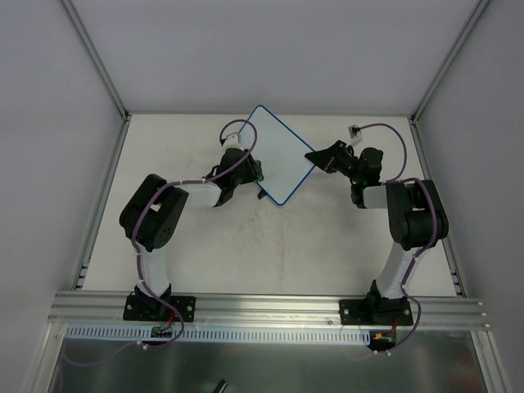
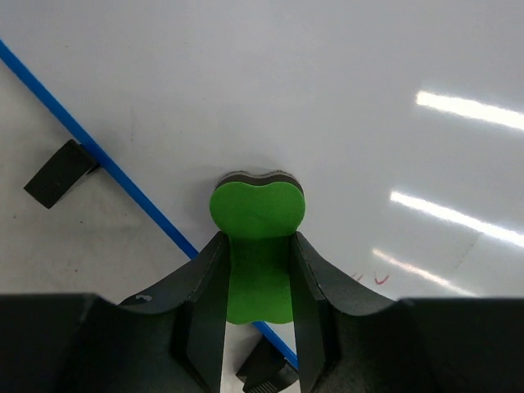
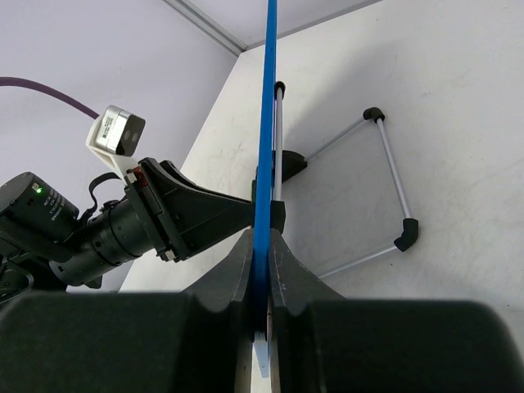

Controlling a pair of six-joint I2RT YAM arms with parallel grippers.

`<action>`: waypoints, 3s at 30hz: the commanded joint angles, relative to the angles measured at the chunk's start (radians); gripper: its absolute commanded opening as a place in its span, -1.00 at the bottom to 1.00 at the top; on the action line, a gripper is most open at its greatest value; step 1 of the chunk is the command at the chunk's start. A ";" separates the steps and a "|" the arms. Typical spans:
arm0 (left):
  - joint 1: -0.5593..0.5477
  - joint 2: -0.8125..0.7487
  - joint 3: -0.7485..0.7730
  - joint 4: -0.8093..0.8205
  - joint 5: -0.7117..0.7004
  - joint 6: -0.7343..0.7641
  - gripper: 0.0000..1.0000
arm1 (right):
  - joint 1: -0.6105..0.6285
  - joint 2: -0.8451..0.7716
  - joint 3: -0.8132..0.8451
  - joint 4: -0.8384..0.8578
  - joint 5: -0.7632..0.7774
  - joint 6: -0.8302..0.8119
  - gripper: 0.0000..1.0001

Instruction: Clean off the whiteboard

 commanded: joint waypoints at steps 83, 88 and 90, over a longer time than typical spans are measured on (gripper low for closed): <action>0.116 -0.436 -0.173 -0.780 0.045 0.217 0.10 | 0.009 -0.001 0.019 0.161 -0.072 0.043 -0.99; 0.117 -0.491 -0.194 -0.769 0.039 0.223 0.28 | 0.008 0.000 0.019 0.163 -0.073 0.047 -0.99; 0.116 -0.537 -0.211 -0.755 0.039 0.235 0.47 | 0.008 -0.001 0.018 0.166 -0.072 0.046 -1.00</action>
